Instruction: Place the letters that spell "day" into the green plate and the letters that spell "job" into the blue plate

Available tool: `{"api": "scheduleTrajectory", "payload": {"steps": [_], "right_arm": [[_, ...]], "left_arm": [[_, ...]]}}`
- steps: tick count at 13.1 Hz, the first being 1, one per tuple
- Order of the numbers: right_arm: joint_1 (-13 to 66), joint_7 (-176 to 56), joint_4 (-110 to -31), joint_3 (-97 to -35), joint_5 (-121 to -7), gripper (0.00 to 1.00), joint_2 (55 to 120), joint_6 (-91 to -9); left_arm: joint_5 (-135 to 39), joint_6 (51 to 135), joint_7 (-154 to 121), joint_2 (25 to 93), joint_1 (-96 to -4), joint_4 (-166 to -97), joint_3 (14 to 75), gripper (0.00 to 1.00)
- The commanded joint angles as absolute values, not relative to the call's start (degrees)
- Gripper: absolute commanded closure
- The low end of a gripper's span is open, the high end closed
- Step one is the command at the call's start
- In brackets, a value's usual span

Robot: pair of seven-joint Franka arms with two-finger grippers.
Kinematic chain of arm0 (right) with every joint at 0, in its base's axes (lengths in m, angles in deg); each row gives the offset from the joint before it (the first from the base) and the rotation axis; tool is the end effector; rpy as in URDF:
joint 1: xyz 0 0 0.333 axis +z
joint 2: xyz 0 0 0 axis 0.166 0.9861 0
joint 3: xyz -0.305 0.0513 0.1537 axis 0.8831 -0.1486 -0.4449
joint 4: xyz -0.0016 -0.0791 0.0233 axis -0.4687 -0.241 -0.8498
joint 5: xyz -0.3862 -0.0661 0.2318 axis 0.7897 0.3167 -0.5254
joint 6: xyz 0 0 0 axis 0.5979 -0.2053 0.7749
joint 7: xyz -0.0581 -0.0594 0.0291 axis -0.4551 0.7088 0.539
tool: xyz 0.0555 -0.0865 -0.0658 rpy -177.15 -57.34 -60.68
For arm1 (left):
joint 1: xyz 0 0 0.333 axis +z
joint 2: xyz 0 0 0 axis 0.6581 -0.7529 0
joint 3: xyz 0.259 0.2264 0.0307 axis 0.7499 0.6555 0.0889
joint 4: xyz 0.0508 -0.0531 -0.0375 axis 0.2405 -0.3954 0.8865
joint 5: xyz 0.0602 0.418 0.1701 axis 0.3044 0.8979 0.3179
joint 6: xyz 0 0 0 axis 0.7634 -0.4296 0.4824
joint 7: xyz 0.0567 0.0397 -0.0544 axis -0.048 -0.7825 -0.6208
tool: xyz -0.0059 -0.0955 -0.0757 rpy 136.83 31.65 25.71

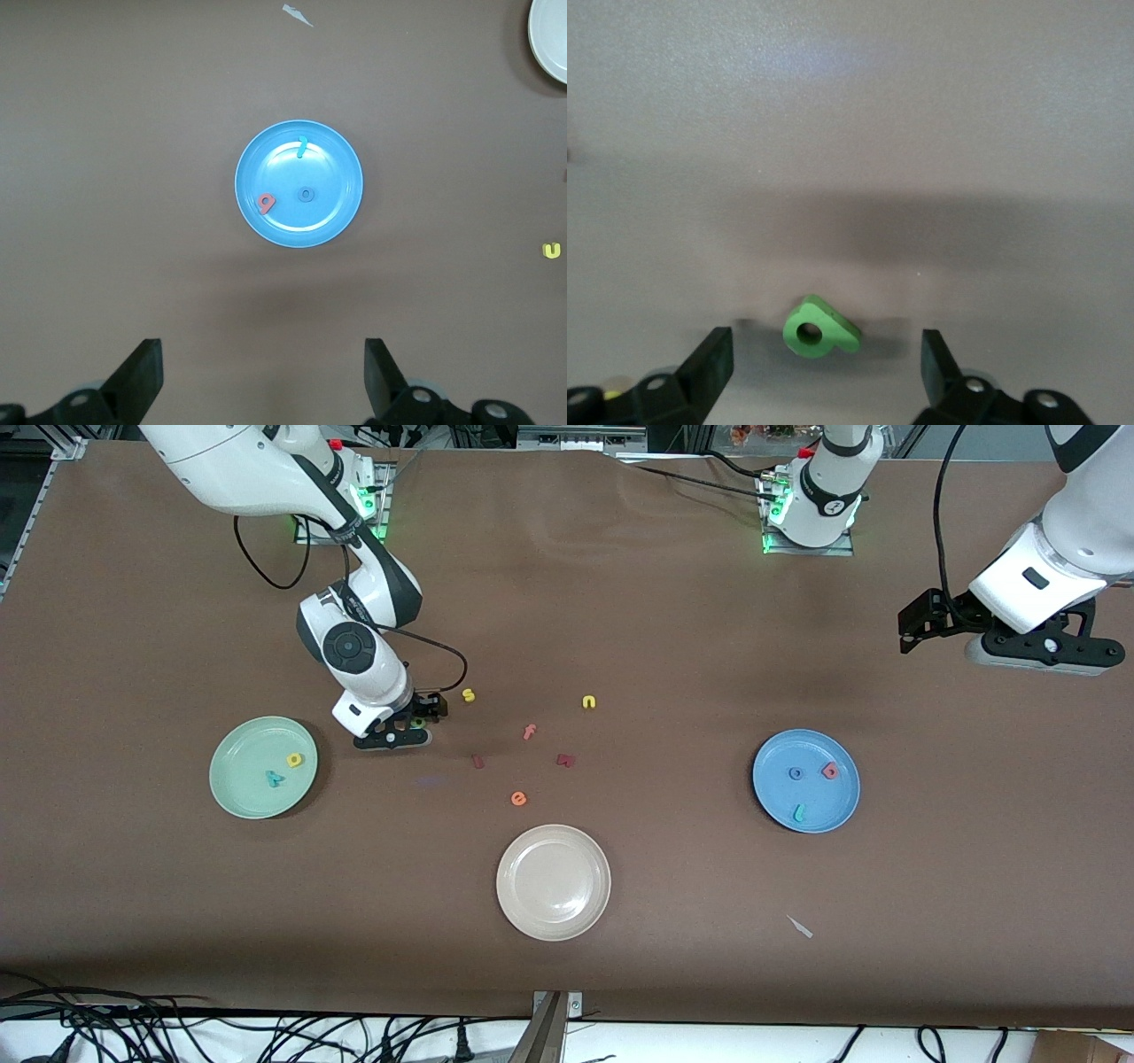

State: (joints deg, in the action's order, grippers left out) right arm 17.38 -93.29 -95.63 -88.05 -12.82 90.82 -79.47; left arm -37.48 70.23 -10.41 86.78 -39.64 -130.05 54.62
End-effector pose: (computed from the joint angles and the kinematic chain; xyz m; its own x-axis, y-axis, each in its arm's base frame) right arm 0.5447 0.2545 0.1334 0.9911 0.1158 -0.0649 0.1182 -0.9924 0.0334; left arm 0.6051 -0.0703 0.5924 0.9933 -0.1114 -0.0311 -0.1122 -0.9934 -0.0251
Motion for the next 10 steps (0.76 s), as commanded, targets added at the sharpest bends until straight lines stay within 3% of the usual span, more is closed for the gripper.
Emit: {"api": "scheduleTrajectory", "payload": {"steps": [1, 10], "right_arm": [[17.64, -92.34, -95.28, -88.04, -11.93, 0.1, 90.83, -78.77], [17.73, -91.02, -95.19, -88.22, -11.93, 0.32, 91.18, -78.68]], "left_arm": [[-37.14, 69.05, -10.53, 86.04, -39.75, -127.85, 54.44, 0.0], [-37.32, 69.14, -10.71, 84.9, -39.49, -127.06, 54.7, 0.0]]}}
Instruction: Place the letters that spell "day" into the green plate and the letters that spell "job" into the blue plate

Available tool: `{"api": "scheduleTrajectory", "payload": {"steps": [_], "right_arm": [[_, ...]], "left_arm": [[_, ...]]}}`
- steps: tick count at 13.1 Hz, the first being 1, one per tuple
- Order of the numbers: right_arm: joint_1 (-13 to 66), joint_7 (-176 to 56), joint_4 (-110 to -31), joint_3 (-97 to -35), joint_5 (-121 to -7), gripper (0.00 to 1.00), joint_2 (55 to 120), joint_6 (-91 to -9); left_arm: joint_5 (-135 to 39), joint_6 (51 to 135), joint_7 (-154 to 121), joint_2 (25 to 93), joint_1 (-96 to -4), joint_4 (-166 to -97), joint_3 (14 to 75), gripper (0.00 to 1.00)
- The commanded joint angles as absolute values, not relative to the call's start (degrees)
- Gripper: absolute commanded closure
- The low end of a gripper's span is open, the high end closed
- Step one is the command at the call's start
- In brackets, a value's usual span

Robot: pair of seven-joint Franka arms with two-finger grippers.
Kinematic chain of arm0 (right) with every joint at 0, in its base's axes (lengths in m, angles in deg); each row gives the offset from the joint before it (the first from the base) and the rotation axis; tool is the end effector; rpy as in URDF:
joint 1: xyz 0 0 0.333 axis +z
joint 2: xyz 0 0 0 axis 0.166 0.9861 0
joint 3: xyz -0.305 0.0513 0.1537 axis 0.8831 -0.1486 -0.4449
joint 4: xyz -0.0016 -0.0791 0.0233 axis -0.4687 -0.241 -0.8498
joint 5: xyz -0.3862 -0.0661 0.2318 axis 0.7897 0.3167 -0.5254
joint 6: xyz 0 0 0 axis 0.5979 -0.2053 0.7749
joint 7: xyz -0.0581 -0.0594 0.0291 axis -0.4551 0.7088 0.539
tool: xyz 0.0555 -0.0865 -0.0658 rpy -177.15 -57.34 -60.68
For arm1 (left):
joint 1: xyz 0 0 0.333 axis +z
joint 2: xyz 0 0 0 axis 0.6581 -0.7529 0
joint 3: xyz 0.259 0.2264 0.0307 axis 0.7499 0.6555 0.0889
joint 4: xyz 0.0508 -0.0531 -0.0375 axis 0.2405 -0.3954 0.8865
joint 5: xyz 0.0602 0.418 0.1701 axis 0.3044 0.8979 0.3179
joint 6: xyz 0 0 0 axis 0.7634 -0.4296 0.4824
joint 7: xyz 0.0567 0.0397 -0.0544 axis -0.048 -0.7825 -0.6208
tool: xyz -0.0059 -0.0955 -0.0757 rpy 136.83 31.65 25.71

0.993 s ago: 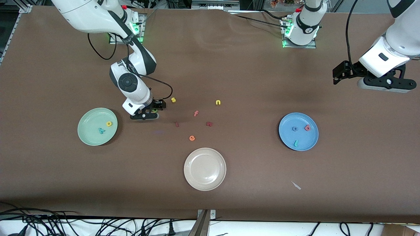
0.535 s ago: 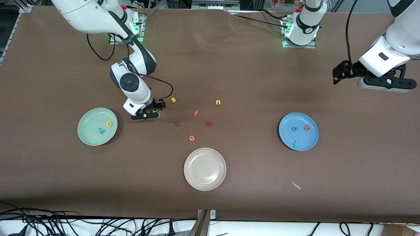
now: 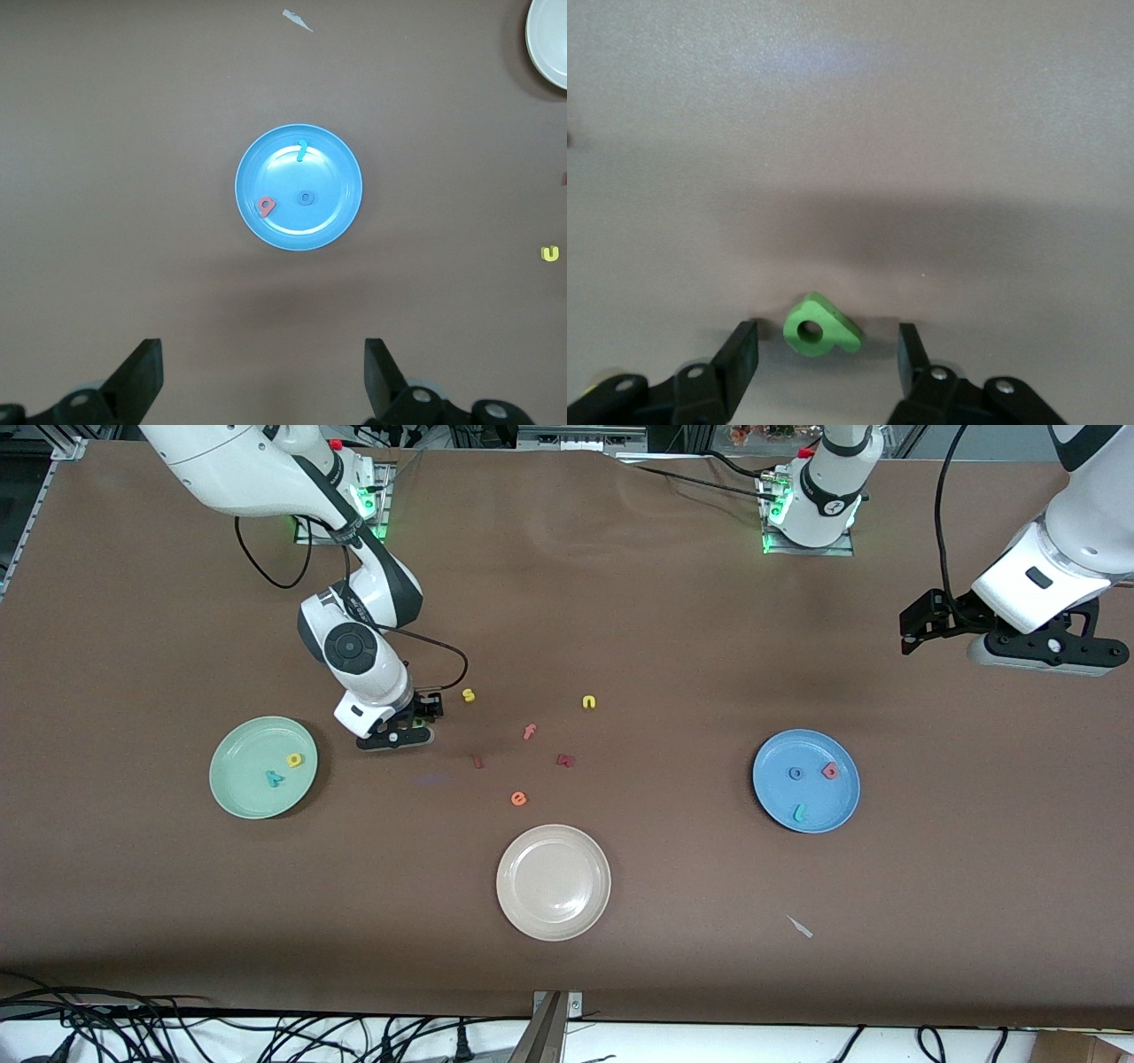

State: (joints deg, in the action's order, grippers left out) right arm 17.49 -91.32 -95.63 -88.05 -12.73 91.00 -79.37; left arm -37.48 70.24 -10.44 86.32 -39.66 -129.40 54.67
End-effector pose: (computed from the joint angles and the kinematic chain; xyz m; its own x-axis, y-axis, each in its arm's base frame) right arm 0.5434 0.2553 0.1315 0.9857 0.1530 -0.0704 0.1555 -0.9873 0.0325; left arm 0.6083 -0.0700 0.5937 0.9935 -0.1105 -0.0276 -0.1112 -0.9935 -0.0239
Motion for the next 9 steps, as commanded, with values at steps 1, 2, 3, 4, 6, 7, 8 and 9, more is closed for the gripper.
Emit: {"api": "scheduleTrajectory", "payload": {"steps": [1, 2, 3, 4, 6, 7, 8, 9], "right_arm": [[17.73, -91.02, -95.19, -88.22, -11.93, 0.34, 91.18, -78.68], [17.73, -91.1, -95.19, -88.22, -11.93, 0.36, 91.18, -78.68], [17.73, -91.02, -95.19, -88.22, -11.93, 0.38, 91.35, -78.68], [17.73, -91.02, -95.19, -88.31, -11.93, 0.42, 91.36, -78.77], [17.64, -91.1, -95.19, -88.31, -12.02, 0.46, 91.36, -78.68], [17.64, -91.19, -95.19, -88.22, -12.02, 0.47, 91.36, -78.68], [17.64, -91.19, -95.19, -88.31, -12.02, 0.5, 91.36, -78.68], [17.64, -91.19, -95.19, -88.22, -12.02, 0.51, 91.36, -78.77]], "left_arm": [[-37.32, 69.14, -10.71, 84.9, -39.49, -127.06, 54.7, 0.0], [-37.32, 69.14, -10.62, 84.81, -39.49, -127.06, 54.7, 0.0], [-37.23, 69.22, -10.36, 84.9, -39.49, -126.97, 54.87, 0.0], [-37.32, 69.14, -10.7, 84.81, -39.49, -126.36, 54.79, 0.0], [-37.32, 69.05, -10.71, 84.38, -39.49, -126.1, 54.79, 0.0], [-37.23, 69.05, -10.71, 84.2, -39.57, -125.83, 54.79, 0.0], [-37.23, 69.14, -10.62, 84.2, -39.57, -125.83, 54.87, 0.0], [-37.32, 69.14, -10.53, 84.2, -39.4, -125.83, 54.87, 0.0]]}}
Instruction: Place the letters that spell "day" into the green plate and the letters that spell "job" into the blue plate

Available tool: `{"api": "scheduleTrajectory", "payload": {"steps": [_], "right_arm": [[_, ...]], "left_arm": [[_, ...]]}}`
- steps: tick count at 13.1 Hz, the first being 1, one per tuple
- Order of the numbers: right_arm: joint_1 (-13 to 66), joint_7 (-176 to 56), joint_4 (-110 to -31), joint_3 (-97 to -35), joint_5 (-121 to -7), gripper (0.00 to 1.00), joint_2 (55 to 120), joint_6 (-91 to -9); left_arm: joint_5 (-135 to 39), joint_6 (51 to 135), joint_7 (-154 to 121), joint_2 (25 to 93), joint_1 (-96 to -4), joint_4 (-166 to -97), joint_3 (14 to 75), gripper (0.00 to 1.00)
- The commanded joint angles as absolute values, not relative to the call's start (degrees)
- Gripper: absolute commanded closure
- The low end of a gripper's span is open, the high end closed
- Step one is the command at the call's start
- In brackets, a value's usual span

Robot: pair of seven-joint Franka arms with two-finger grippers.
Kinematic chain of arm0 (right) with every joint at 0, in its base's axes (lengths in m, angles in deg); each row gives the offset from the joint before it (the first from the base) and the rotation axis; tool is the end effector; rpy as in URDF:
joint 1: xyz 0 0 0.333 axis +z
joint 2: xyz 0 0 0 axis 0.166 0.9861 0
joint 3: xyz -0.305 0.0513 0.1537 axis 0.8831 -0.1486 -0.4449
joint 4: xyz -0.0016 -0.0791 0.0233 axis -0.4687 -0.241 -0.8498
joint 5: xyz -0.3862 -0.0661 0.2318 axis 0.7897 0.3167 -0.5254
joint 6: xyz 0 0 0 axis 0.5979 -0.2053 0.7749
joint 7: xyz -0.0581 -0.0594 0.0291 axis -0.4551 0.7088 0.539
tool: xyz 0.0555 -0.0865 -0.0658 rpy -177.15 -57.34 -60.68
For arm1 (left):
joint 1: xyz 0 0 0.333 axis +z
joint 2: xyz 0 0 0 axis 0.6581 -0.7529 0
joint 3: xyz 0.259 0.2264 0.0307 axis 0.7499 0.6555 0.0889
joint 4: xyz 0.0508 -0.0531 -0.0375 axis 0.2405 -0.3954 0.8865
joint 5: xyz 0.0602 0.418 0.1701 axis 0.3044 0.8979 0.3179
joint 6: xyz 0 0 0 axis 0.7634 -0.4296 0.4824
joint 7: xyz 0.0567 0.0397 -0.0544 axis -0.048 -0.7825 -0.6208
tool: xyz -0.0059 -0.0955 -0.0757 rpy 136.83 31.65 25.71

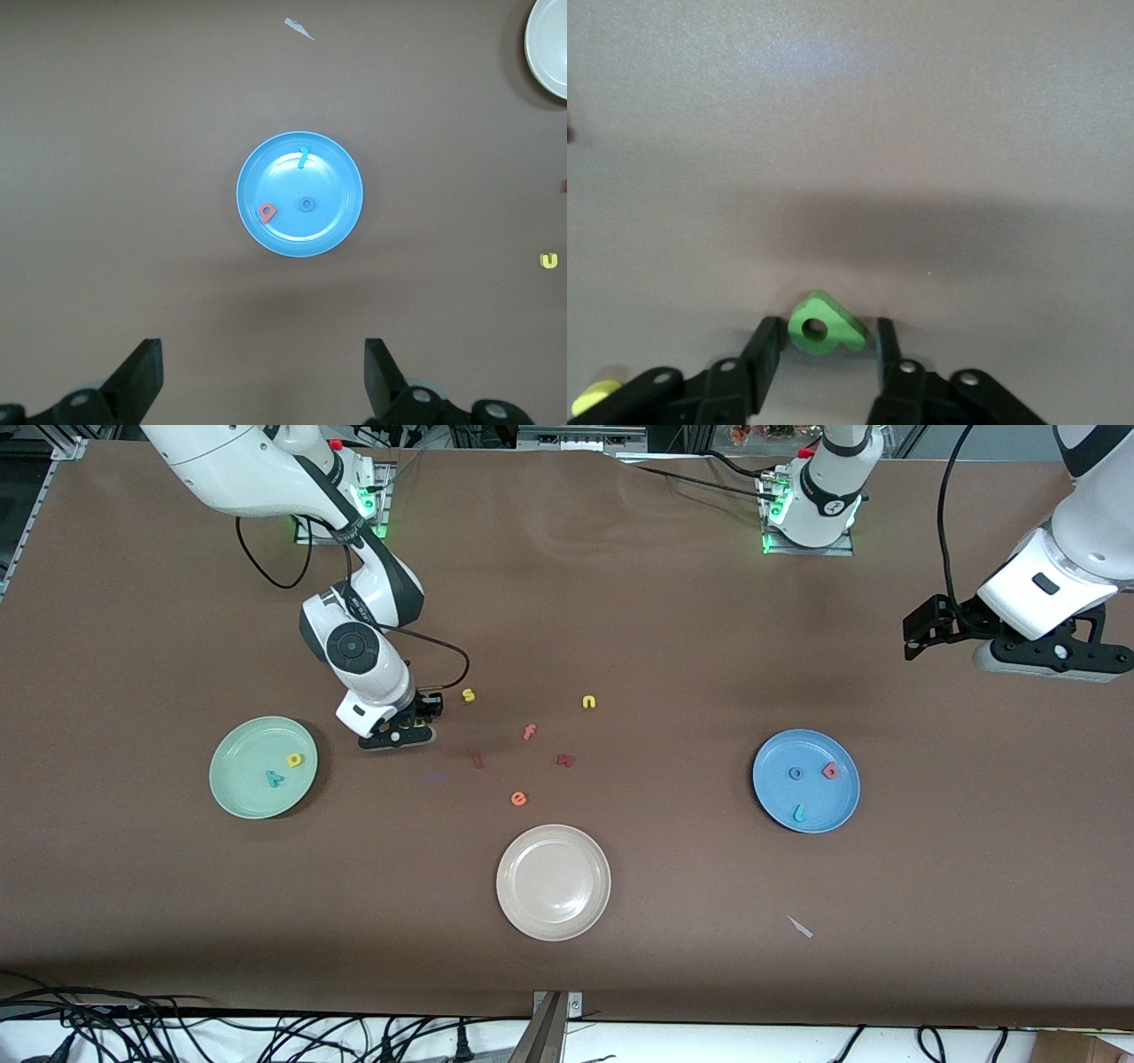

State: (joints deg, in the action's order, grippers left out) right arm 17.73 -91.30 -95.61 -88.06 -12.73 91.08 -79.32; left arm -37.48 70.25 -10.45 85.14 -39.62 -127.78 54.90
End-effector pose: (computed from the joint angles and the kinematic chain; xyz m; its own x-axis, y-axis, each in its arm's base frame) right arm 0.5421 0.2576 0.1308 0.9849 0.1575 -0.0722 0.1602 -0.9865 0.0327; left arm 0.6164 -0.0673 0.5964 0.9942 -0.1058 -0.0195 -0.1062 -0.9941 -0.0209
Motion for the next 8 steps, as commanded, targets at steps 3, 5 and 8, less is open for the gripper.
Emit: {"api": "scheduleTrajectory", "payload": {"steps": [3, 5, 8], "right_arm": [[17.64, -91.54, -95.01, -88.31, -12.02, 0.56, 91.62, -78.77], [17.64, -91.54, -95.1, -88.31, -12.02, 0.61, 91.62, -78.77], [17.64, -91.54, -95.01, -88.22, -12.02, 0.65, 91.62, -78.77]], "left_arm": [[-37.23, 69.14, -10.53, 84.02, -39.49, -125.74, 54.79, 0.0], [-37.32, 69.14, -10.44, 84.11, -39.4, -125.83, 54.87, 0.0], [-37.32, 69.14, -10.44, 84.02, -39.4, -125.83, 54.87, 0.0]]}}
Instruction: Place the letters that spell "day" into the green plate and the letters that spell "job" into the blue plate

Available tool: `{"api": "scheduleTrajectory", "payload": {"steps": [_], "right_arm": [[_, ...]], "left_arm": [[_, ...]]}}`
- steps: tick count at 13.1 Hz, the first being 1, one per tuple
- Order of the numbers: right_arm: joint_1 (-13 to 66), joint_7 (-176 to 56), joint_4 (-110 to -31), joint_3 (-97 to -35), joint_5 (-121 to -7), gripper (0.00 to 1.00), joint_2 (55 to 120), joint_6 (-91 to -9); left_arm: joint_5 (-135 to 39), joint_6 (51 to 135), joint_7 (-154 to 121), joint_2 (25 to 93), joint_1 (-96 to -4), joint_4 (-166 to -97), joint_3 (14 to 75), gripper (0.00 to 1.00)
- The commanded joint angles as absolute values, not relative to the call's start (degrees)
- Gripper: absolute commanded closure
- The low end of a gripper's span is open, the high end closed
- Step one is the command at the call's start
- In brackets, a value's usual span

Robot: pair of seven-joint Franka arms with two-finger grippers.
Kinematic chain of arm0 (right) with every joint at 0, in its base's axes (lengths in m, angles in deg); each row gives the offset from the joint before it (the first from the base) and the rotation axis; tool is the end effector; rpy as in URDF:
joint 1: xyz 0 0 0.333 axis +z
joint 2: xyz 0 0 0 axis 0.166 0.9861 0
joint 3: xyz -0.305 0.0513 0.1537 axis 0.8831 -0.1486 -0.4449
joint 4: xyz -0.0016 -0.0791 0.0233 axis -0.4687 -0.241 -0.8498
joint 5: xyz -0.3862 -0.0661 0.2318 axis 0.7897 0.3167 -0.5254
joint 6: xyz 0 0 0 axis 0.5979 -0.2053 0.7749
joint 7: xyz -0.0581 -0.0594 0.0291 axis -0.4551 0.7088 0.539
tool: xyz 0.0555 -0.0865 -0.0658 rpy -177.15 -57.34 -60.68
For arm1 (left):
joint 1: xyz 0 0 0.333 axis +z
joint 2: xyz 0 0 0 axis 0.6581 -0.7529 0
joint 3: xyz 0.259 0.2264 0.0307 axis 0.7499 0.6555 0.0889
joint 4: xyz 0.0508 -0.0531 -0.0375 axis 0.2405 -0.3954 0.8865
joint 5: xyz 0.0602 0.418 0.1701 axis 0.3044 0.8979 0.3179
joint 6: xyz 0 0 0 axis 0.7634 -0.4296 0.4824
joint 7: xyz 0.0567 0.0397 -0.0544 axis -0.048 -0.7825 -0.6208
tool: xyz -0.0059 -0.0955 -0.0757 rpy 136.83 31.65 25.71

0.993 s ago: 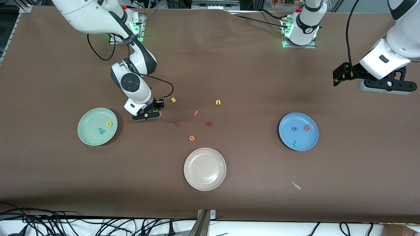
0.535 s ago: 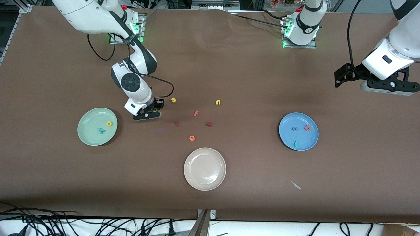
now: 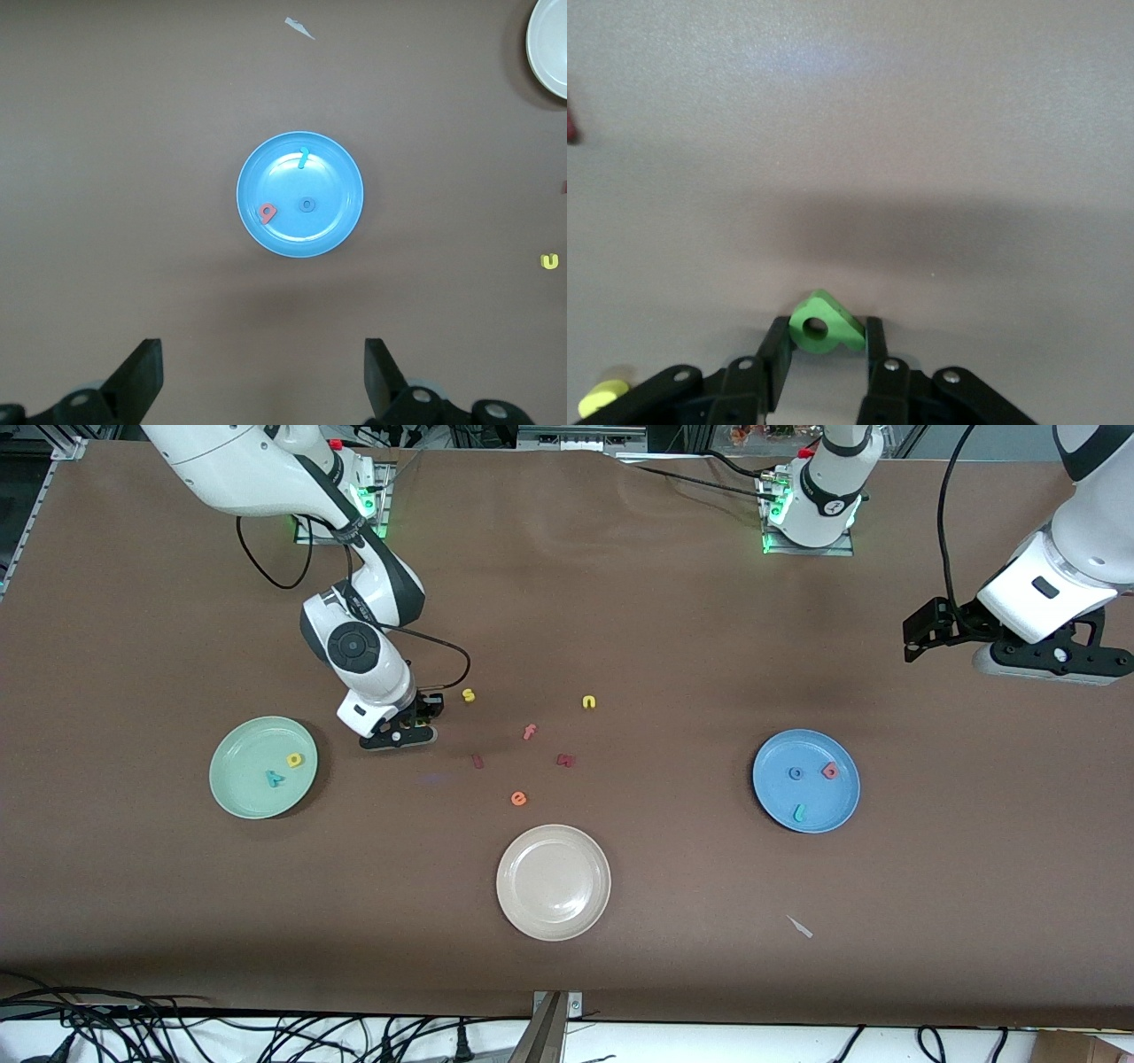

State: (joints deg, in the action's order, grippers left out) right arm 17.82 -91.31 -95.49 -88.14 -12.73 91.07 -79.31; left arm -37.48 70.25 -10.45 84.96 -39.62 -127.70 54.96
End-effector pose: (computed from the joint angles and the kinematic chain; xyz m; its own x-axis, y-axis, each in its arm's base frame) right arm 0.5423 0.2596 0.1317 0.9846 0.1599 -0.0702 0.1625 -0.9862 0.0317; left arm 0.6174 -0.0666 0.5952 0.9943 -0.1048 -0.0212 -0.1052 -0.9942 -0.0205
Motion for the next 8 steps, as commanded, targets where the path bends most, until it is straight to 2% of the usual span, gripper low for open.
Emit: {"api": "scheduleTrajectory", "payload": {"steps": [1, 8], "right_arm": [[17.64, -91.46, -95.01, -88.22, -12.02, 0.66, 91.62, -78.77], [17.64, -91.19, -94.22, -88.31, -12.11, 0.71, 91.62, -78.06]], "left_arm": [[-37.32, 69.05, -10.44, 84.11, -39.4, -125.83, 54.87, 0.0], [-37.32, 69.05, -10.62, 84.11, -39.4, -125.83, 54.7, 0.0]]}}
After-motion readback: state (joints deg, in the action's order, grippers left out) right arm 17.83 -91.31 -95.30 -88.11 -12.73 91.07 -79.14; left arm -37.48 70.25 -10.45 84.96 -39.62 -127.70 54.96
